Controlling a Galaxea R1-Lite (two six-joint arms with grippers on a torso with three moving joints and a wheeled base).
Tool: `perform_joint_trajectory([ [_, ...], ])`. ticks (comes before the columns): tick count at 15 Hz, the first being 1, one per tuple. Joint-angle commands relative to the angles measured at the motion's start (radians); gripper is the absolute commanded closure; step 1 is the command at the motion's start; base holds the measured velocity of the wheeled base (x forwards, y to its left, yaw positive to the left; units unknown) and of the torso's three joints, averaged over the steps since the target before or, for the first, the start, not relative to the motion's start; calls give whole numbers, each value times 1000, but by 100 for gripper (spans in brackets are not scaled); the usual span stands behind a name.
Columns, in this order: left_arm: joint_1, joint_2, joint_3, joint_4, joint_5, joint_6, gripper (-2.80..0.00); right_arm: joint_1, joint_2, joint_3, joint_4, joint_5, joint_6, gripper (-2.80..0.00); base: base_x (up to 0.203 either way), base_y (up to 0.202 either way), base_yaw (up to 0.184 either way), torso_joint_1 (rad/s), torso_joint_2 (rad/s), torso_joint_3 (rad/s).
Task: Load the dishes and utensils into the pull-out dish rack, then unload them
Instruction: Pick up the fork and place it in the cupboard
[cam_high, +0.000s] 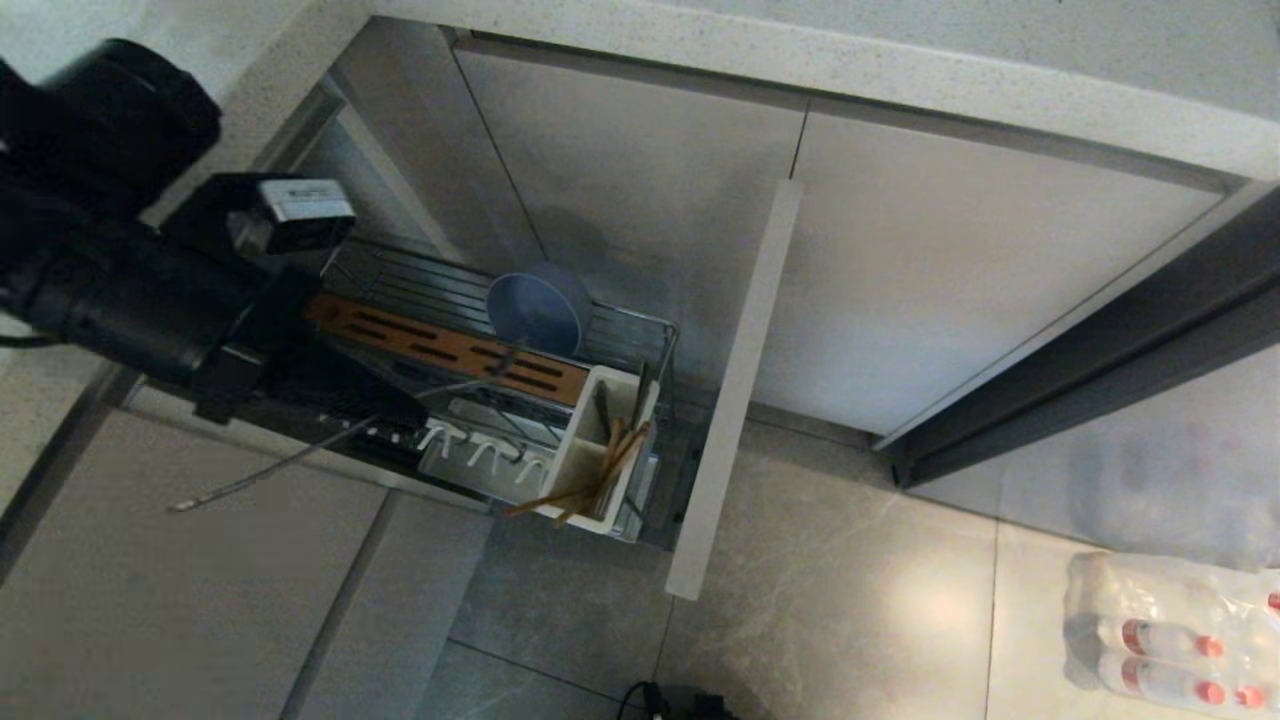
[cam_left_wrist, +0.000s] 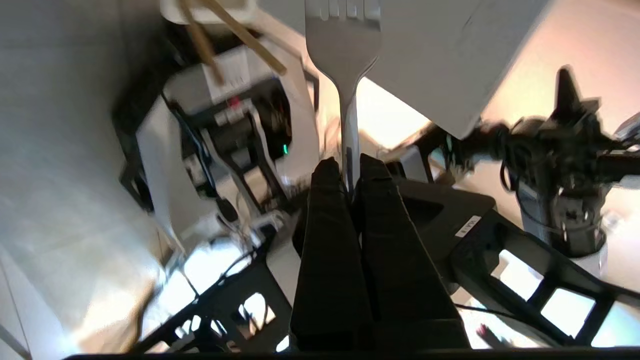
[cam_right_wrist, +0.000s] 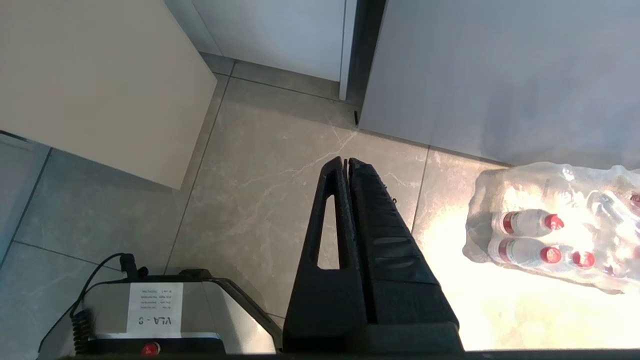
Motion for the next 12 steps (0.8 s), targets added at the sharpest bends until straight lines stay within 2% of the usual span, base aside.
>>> perform_joint_trajectory([
  [1,-51,77,-11,7,13,-11,0,0,0,0,0,0,0,0,0,0,0,0,0,0],
  [3,-75,89,-13,1,39,-14,0,0,0,0,0,0,0,0,0,0,0,0,0,0],
  [4,-84,89,-15,-15,75,-13,0,0,2,0,0,0,0,0,0,0,0,0,0,0],
  [6,-115,89,-15,-65,206,-14,0,0,0,0,0,0,0,0,0,0,0,0,0,0],
  [8,-141,101,-14,-107,304,-14,0,0,2,0,0,0,0,0,0,0,0,0,0,0],
  [10,-163,124,-15,-176,351,-16,0,0,0,0,0,0,0,0,0,0,0,0,0,0],
  [12,-204,153,-16,-197,353,-17,0,0,1,0,0,0,0,0,0,0,0,0,0,0],
])
